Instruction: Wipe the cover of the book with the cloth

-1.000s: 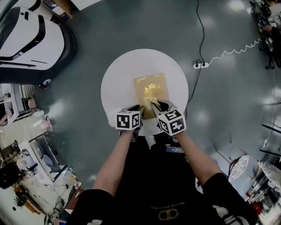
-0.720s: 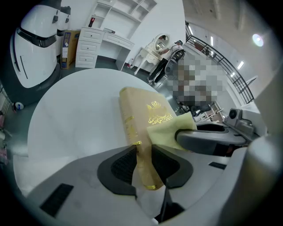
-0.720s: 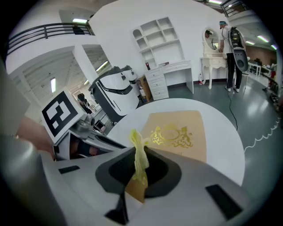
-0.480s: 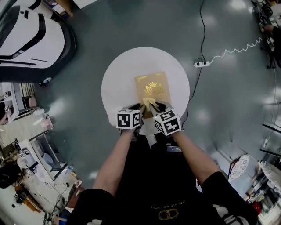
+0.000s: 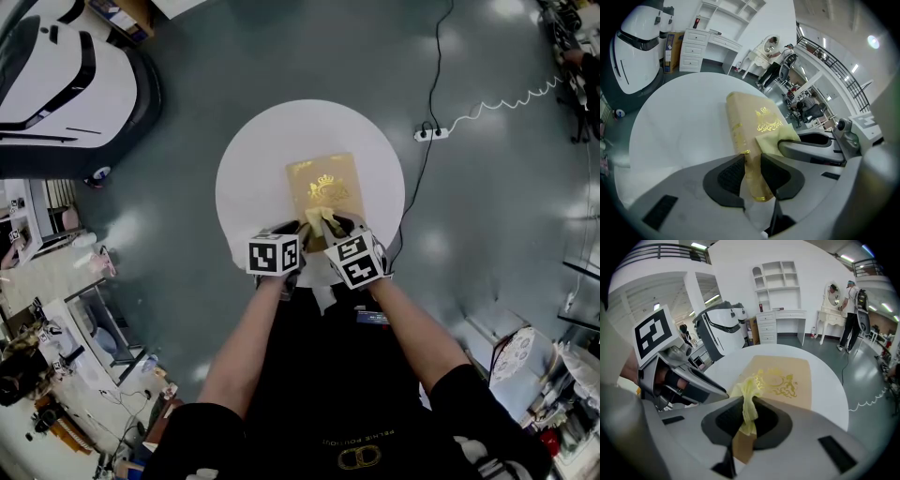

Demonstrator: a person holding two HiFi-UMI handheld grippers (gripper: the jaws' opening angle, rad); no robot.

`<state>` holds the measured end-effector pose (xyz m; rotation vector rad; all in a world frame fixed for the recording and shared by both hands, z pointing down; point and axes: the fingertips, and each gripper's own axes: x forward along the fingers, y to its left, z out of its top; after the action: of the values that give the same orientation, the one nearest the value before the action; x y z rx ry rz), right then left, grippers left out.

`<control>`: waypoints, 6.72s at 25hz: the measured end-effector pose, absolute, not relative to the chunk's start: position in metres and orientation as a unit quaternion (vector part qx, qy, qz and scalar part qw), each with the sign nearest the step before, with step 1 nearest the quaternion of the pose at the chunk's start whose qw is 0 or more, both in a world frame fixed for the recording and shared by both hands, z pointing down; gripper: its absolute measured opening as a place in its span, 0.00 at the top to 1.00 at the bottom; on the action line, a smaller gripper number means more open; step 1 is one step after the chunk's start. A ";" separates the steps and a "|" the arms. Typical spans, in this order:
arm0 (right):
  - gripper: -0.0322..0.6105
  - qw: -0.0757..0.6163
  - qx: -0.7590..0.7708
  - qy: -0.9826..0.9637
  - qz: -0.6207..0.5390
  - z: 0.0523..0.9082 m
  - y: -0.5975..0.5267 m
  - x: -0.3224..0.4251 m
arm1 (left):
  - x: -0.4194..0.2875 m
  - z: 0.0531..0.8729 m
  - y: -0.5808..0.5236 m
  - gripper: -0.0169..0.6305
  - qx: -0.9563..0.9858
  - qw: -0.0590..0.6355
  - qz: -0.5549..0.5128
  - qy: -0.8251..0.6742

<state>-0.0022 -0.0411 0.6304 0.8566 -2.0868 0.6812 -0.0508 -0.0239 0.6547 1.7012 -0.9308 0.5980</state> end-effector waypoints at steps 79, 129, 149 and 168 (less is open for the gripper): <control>0.81 0.372 0.175 -0.843 0.347 0.616 0.025 -0.027 | -0.051 0.654 -0.023 0.81 0.702 0.540 0.235 -0.399; 0.81 0.391 0.320 -0.799 0.326 0.630 -0.014 0.094 | -0.050 0.654 -0.023 0.81 0.703 0.530 0.243 -0.407; 0.81 0.310 0.328 -0.796 0.403 0.605 -0.022 0.110 | -0.049 0.644 -0.017 0.79 0.711 0.503 0.247 -0.425; 0.81 0.243 0.337 -0.870 0.265 0.504 -0.035 0.141 | -0.037 0.512 0.023 0.95 0.790 0.315 0.130 -0.509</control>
<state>0.1406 -0.0353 0.5037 0.9201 -2.3780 0.7234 -0.0369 0.0228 0.5124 2.0818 -1.3412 0.3413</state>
